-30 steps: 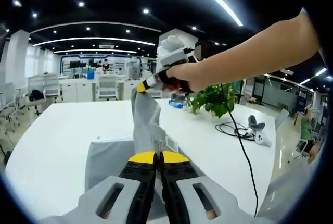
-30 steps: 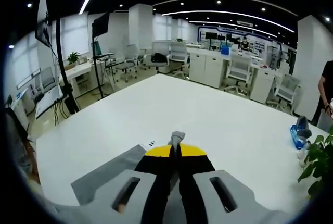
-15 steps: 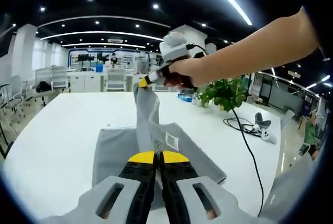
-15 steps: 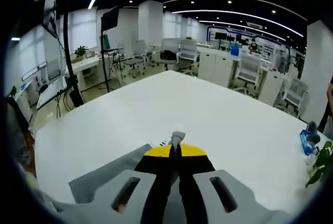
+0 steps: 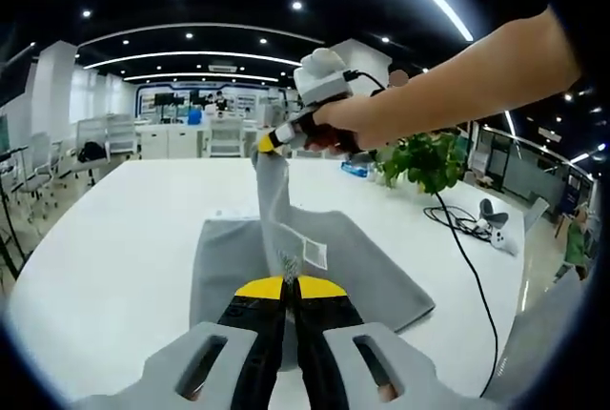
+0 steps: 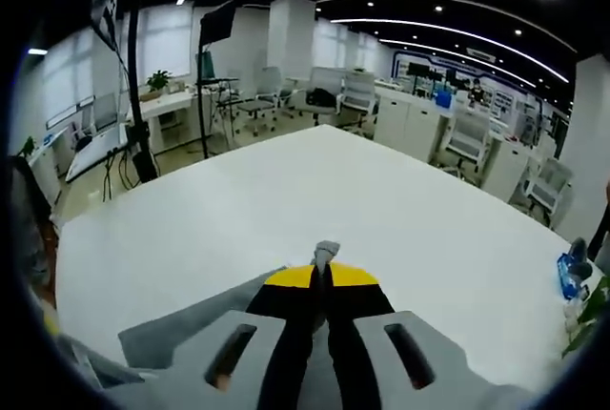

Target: Fold the towel on the table until its edges align and the towel forms a compact rectangular stack.

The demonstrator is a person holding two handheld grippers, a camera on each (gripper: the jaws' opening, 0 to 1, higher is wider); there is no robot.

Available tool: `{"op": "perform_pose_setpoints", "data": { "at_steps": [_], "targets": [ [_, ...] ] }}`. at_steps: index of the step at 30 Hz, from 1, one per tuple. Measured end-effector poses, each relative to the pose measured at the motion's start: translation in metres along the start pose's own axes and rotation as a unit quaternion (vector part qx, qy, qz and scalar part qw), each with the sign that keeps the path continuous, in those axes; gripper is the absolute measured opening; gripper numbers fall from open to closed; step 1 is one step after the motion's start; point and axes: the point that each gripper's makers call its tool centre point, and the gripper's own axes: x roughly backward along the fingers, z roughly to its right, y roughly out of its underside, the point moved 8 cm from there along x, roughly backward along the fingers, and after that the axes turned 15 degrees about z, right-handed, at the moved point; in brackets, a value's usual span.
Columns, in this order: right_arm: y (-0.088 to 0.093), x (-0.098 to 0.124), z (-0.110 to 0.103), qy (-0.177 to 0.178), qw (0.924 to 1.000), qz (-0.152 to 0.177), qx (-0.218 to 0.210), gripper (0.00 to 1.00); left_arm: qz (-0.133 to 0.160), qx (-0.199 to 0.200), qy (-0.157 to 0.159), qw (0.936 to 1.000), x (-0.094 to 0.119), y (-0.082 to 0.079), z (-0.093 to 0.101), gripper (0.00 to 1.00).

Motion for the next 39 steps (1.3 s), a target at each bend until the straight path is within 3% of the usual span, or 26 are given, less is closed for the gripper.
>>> {"op": "perform_pose_setpoints", "data": {
  "at_steps": [12,19,26,35,37,39],
  "targets": [
    [0.023,-0.021,-0.028,-0.009,1.0000,-0.001,0.002,0.02,-0.025,0.011,-0.028,0.9992,0.008,0.028,-0.020,0.03],
    [0.036,-0.040,-0.031,-0.013,0.9998,-0.004,-0.012,0.02,-0.040,0.008,-0.035,0.9985,0.009,0.041,-0.025,0.03],
    [0.045,-0.058,-0.037,-0.006,0.9999,-0.002,-0.014,0.01,-0.054,0.011,-0.056,0.9969,0.010,0.058,-0.043,0.03],
    [0.057,-0.063,-0.057,-0.012,0.9998,-0.011,-0.010,0.01,-0.061,0.021,-0.071,0.9954,0.012,0.075,-0.050,0.03],
    [0.059,-0.059,-0.057,0.020,0.9992,-0.024,-0.024,0.01,-0.063,0.020,-0.073,0.9952,0.012,0.077,-0.051,0.03],
    [0.060,-0.059,-0.060,0.014,0.9994,-0.019,-0.026,0.01,-0.067,0.022,-0.073,0.9948,0.012,0.081,-0.052,0.03]
  ]
}}
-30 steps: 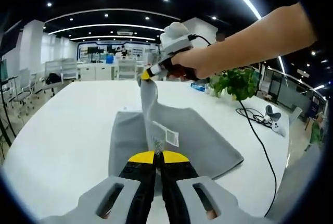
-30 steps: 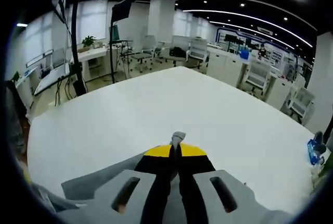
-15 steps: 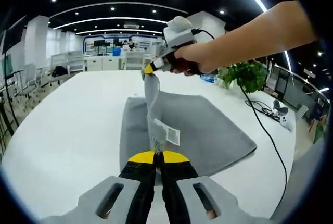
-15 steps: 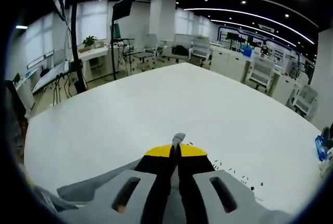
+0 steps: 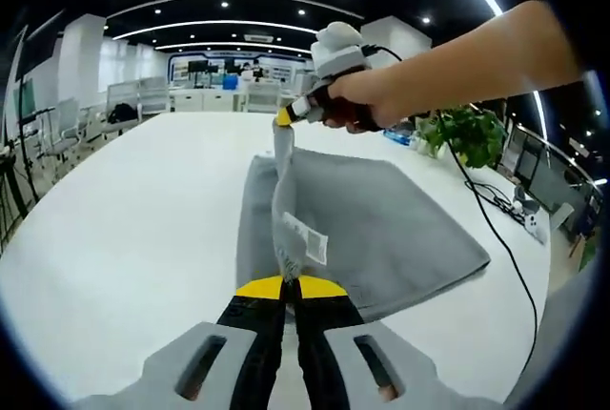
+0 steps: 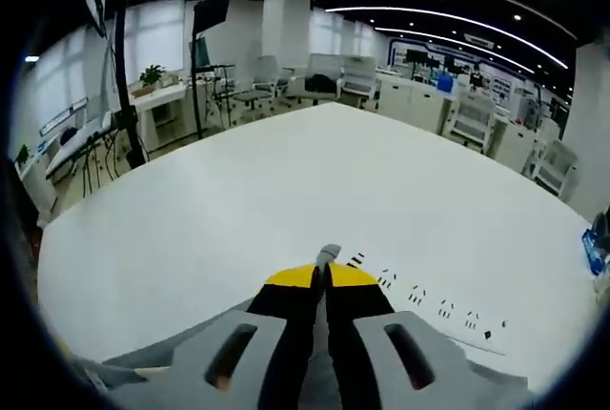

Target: Fold the towel on the table until its edges align and the towel forms a compact rectangular stack.

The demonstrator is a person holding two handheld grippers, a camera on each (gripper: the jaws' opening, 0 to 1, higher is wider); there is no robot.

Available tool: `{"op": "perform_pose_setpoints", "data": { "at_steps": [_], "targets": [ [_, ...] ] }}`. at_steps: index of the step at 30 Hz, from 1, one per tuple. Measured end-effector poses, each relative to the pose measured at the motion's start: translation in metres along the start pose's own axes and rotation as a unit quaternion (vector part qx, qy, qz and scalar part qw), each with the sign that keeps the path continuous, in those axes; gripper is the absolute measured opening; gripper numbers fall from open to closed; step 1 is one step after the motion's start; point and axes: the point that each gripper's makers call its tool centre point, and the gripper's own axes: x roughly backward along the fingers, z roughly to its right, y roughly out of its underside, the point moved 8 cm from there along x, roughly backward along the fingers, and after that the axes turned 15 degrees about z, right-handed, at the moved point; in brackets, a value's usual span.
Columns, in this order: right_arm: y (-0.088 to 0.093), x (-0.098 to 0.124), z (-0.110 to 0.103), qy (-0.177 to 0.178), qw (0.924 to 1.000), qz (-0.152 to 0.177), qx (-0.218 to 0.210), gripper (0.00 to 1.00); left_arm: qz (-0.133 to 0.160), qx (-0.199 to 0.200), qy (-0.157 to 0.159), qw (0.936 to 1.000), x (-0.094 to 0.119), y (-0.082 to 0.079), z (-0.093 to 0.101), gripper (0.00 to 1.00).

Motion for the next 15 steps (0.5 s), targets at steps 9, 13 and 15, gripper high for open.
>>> {"op": "perform_pose_setpoints", "data": {
  "at_steps": [9,13,15],
  "targets": [
    [-0.003,0.016,-0.002,0.012,0.9999,0.007,0.001,0.15,-0.008,-0.004,-0.017,0.9998,0.006,0.005,-0.008,0.07],
    [-0.004,0.027,0.005,0.004,0.9998,0.004,0.018,0.14,-0.005,-0.009,-0.023,0.9997,0.011,0.002,-0.008,0.09],
    [-0.004,0.032,0.011,0.005,0.9998,0.001,0.020,0.14,-0.001,-0.014,-0.025,0.9996,0.012,0.000,-0.008,0.11]
  ]
}}
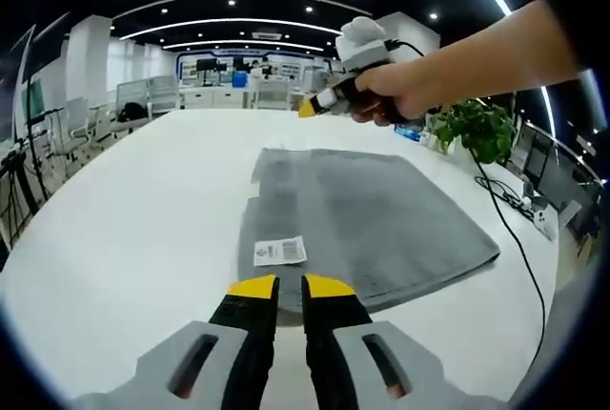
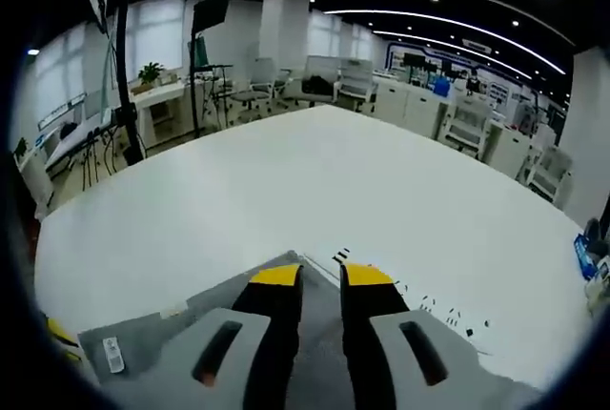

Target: Fold the towel on the table until its edges align and the towel forms a compact rectangular stack.

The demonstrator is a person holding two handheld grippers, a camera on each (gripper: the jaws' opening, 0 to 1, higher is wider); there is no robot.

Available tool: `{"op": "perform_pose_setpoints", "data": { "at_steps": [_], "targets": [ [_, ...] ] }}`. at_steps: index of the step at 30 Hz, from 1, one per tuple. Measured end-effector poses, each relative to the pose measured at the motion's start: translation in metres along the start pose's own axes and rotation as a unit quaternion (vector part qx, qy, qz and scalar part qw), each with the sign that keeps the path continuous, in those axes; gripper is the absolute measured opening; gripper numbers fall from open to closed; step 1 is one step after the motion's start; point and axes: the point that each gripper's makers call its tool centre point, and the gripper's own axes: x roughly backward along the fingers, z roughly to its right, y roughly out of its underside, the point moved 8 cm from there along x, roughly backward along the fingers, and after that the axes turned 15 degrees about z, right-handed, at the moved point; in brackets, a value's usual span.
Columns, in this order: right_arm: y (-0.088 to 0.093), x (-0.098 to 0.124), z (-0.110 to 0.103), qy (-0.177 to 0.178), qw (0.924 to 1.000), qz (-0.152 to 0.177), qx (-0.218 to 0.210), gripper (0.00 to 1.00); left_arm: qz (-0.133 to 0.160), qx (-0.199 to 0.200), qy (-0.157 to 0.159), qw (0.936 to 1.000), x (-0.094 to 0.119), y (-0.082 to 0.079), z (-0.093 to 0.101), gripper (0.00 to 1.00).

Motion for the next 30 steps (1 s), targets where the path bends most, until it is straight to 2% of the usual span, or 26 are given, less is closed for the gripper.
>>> {"op": "perform_pose_setpoints", "data": {
  "at_steps": [3,6,10,17,18,20,23,27,30],
  "targets": [
    [0.000,-0.001,0.012,0.002,0.9999,0.003,-0.010,0.14,-0.001,-0.004,-0.001,1.0000,0.001,0.000,0.000,0.13],
    [-0.001,0.005,0.014,-0.004,0.9999,0.003,-0.012,0.15,-0.004,-0.009,-0.002,1.0000,0.003,-0.001,-0.001,0.15],
    [-0.002,0.010,0.017,-0.021,0.9997,0.009,-0.004,0.21,-0.012,-0.010,0.001,0.9999,0.000,0.000,-0.003,0.21],
    [0.008,0.024,0.024,-0.040,0.9992,0.007,0.000,0.24,-0.043,-0.008,0.020,0.9988,-0.010,0.007,-0.001,0.24],
    [0.010,0.029,0.027,-0.040,0.9992,0.008,0.000,0.24,-0.061,0.008,0.023,0.9978,-0.010,0.012,0.000,0.26],
    [0.011,0.036,0.032,-0.040,0.9992,0.007,-0.003,0.24,-0.057,0.005,0.017,0.9982,-0.010,0.014,-0.002,0.26],
    [0.013,0.044,0.042,-0.035,0.9993,0.002,-0.008,0.24,-0.073,0.021,0.009,0.9971,-0.009,0.019,-0.003,0.30],
    [0.011,0.060,0.047,-0.031,0.9994,0.001,-0.013,0.26,-0.073,0.023,0.006,0.9971,-0.011,0.016,-0.001,0.33],
    [0.008,0.062,0.056,-0.034,0.9993,0.001,-0.013,0.30,-0.069,0.014,0.005,0.9975,-0.011,0.012,0.001,0.35]
  ]
}}
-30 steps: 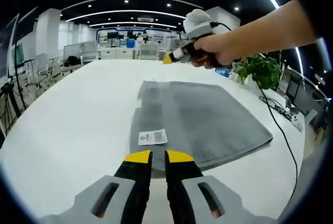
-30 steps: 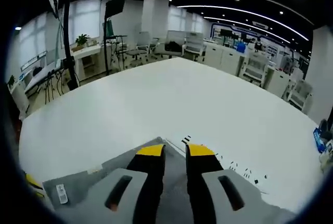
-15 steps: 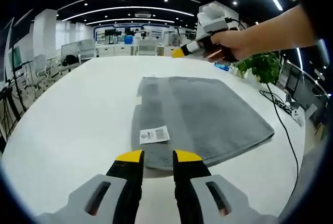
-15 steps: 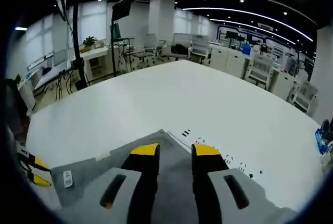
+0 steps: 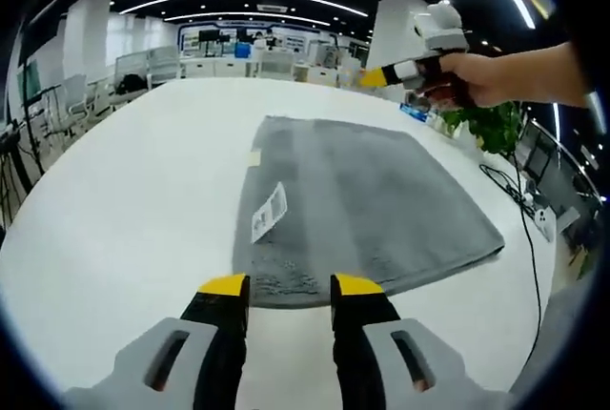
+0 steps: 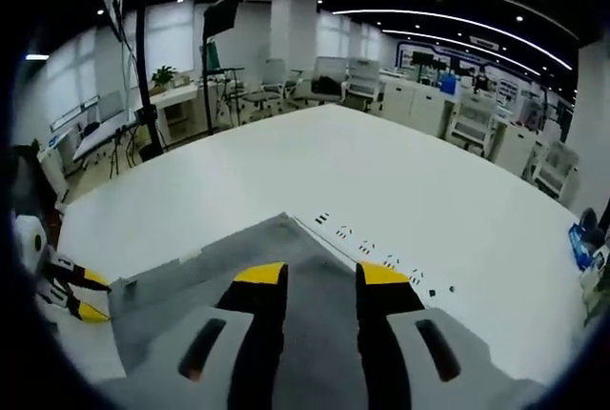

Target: Fold the towel on the table until its edges align and the towel forms a compact rectangular stack.

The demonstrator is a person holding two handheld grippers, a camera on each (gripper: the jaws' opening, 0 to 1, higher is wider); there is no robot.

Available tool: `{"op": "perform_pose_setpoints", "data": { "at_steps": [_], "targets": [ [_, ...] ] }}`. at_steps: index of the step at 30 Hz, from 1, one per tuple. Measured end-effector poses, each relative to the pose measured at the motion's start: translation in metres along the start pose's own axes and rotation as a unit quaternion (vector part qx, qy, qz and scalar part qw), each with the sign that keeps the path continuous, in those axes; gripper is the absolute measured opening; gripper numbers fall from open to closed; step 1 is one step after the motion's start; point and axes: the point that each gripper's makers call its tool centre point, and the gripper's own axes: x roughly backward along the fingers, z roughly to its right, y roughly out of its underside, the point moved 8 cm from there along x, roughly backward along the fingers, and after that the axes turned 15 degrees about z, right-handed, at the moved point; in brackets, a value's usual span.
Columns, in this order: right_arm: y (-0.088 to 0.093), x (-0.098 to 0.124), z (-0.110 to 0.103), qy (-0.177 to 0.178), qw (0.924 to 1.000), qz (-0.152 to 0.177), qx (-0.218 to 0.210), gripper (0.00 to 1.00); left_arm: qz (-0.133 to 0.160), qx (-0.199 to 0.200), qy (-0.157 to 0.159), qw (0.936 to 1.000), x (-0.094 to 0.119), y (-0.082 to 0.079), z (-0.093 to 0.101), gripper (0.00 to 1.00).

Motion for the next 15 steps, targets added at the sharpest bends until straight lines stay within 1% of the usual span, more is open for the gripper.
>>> {"op": "perform_pose_setpoints", "data": {
  "at_steps": [3,6,8,10,12,14,15],
  "targets": [
    [-0.004,0.011,-0.003,-0.008,0.9999,0.001,0.009,0.31,-0.001,-0.007,0.007,1.0000,-0.002,-0.002,0.002,0.34],
    [-0.006,0.021,-0.005,-0.019,0.9995,-0.005,0.025,0.31,-0.001,-0.011,0.010,0.9999,-0.003,-0.006,0.003,0.33],
    [-0.007,0.030,-0.006,-0.023,0.9990,-0.009,0.037,0.32,0.004,-0.009,0.012,0.9999,-0.001,-0.013,0.005,0.34],
    [-0.007,0.035,-0.005,-0.022,0.9989,-0.010,0.039,0.35,0.010,-0.014,0.016,0.9997,-0.001,-0.018,0.006,0.34],
    [-0.007,0.042,-0.007,-0.027,0.9989,-0.010,0.038,0.35,0.008,-0.022,0.019,0.9995,0.000,-0.021,0.005,0.34],
    [-0.013,0.054,-0.014,-0.039,0.9979,-0.012,0.051,0.34,0.010,-0.023,0.019,0.9995,0.003,-0.026,0.005,0.34],
    [-0.019,0.055,-0.011,-0.039,0.9978,-0.013,0.052,0.34,0.015,-0.021,0.018,0.9995,0.005,-0.029,0.005,0.34]
  ]
}}
